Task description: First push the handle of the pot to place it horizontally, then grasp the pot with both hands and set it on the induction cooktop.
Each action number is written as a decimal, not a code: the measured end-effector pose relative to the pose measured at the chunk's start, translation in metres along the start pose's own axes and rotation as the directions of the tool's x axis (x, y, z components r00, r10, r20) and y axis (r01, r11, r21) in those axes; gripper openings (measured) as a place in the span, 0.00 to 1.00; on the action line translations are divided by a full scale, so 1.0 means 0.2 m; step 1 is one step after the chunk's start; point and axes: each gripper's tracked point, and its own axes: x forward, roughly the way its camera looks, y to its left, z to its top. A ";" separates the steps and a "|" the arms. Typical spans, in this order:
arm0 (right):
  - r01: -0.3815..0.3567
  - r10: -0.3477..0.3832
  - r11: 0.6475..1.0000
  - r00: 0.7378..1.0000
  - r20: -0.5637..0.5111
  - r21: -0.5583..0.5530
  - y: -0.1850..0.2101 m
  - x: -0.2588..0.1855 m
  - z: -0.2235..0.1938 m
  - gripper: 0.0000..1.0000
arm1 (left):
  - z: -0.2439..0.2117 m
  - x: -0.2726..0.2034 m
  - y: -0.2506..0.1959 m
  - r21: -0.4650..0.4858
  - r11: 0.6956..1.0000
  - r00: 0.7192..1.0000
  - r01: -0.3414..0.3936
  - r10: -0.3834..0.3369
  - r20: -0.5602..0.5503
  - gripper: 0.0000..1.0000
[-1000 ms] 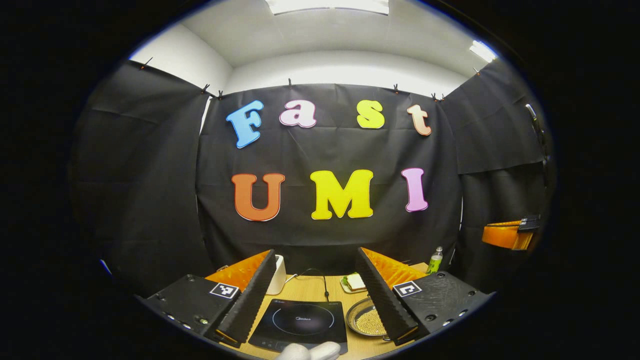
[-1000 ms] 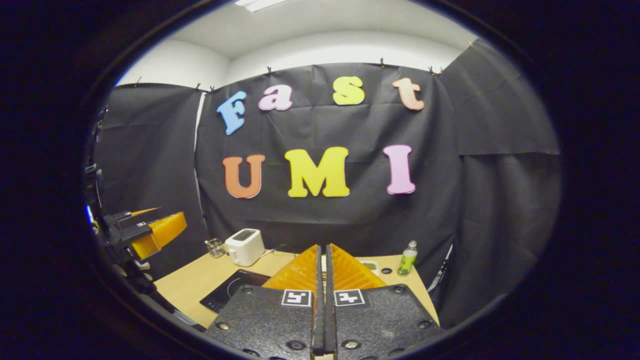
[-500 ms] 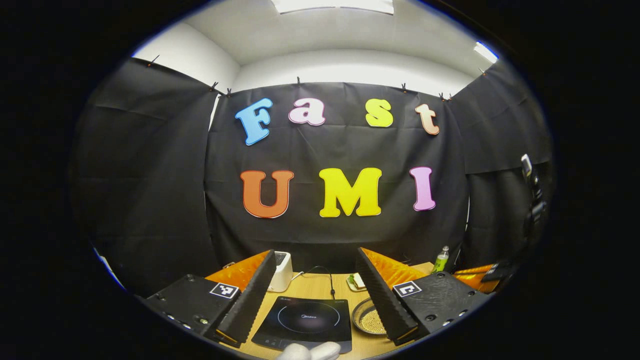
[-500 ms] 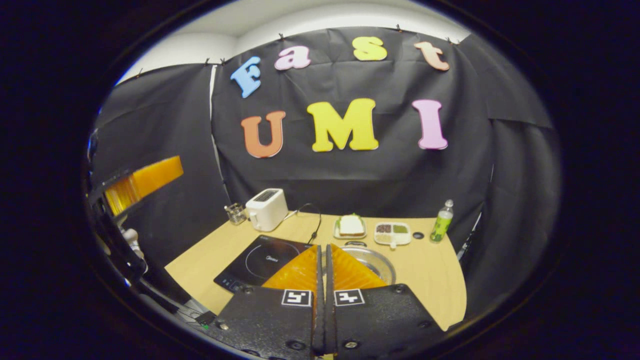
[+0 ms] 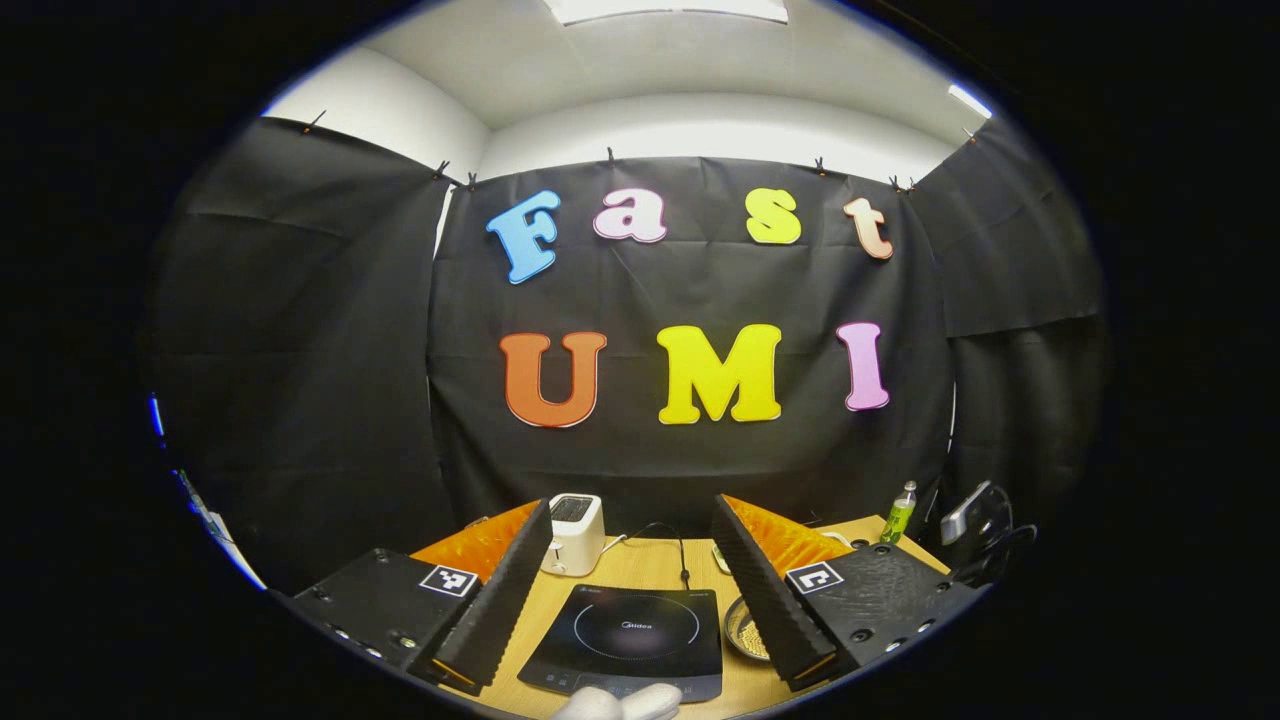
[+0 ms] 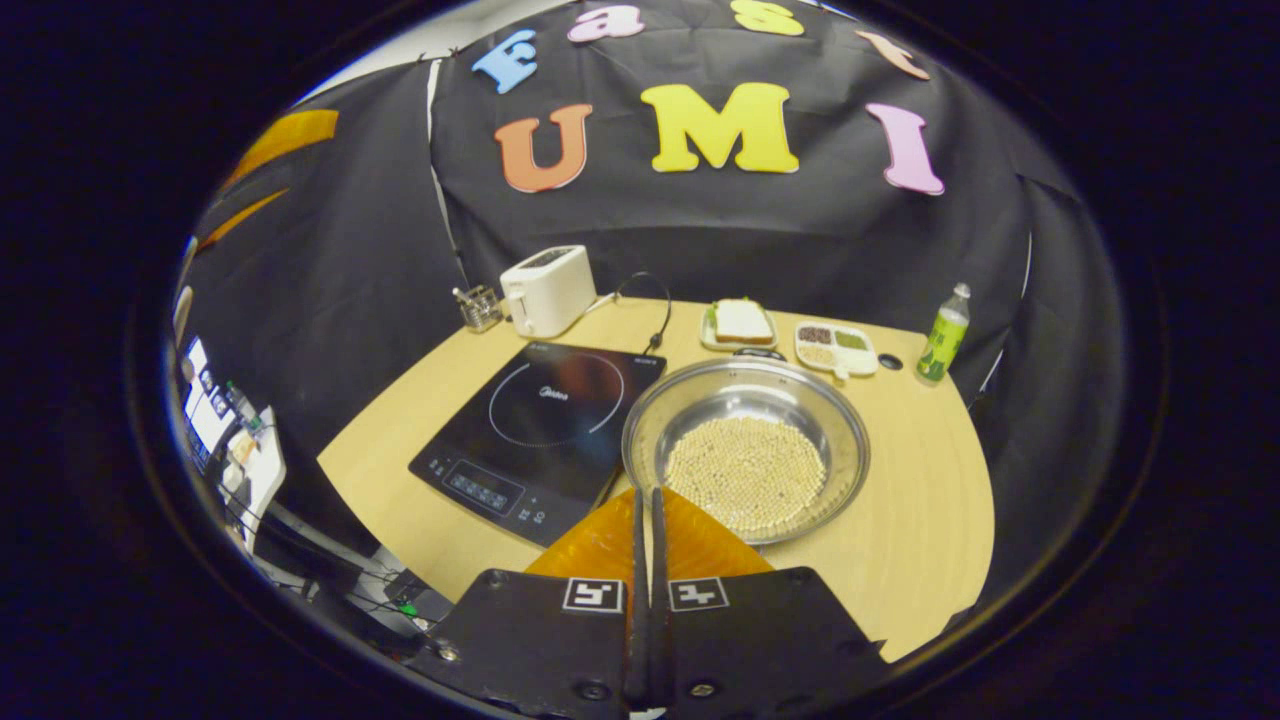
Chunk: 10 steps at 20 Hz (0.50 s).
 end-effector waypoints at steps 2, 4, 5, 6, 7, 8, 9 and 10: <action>-0.016 0.017 0.999 0.999 -0.052 0.030 0.03 0.07 -0.10 0.04 | -0.01 0.00 0.02 0.001 1.000 1.000 -0.007 0.007 -0.007 0.96; -0.009 0.013 0.999 0.994 -0.105 0.038 0.03 0.15 -0.20 0.01 | -0.04 0.00 0.05 -0.003 1.000 1.000 -0.018 0.018 -0.017 0.96; -0.009 0.014 0.999 0.992 -0.124 0.041 0.04 0.18 -0.22 0.04 | -0.06 -0.01 0.06 -0.005 1.000 0.999 -0.024 0.024 -0.025 0.96; -0.010 0.016 0.999 0.990 -0.137 0.050 0.04 0.21 -0.24 0.04 | -0.08 -0.01 0.07 -0.007 1.000 0.999 -0.029 0.029 -0.030 0.96; -0.008 0.016 0.999 0.990 -0.144 0.053 0.05 0.23 -0.25 0.00 | -0.09 0.00 0.08 -0.006 0.999 0.999 -0.035 0.034 -0.035 0.96; -0.005 0.012 0.999 0.987 -0.158 0.043 0.05 0.25 -0.27 0.04 | -0.09 0.00 0.09 -0.006 0.999 0.998 -0.041 0.041 -0.039 0.96; 0.000 0.006 0.999 0.986 -0.166 0.032 0.04 0.27 -0.27 0.04 | -0.10 0.00 0.11 -0.005 0.999 0.998 -0.046 0.046 -0.045 0.96; 0.009 -0.004 1.000 0.986 -0.169 0.028 0.03 0.29 -0.28 0.04 | -0.10 0.00 0.12 -0.005 0.999 0.997 -0.052 0.052 -0.048 0.96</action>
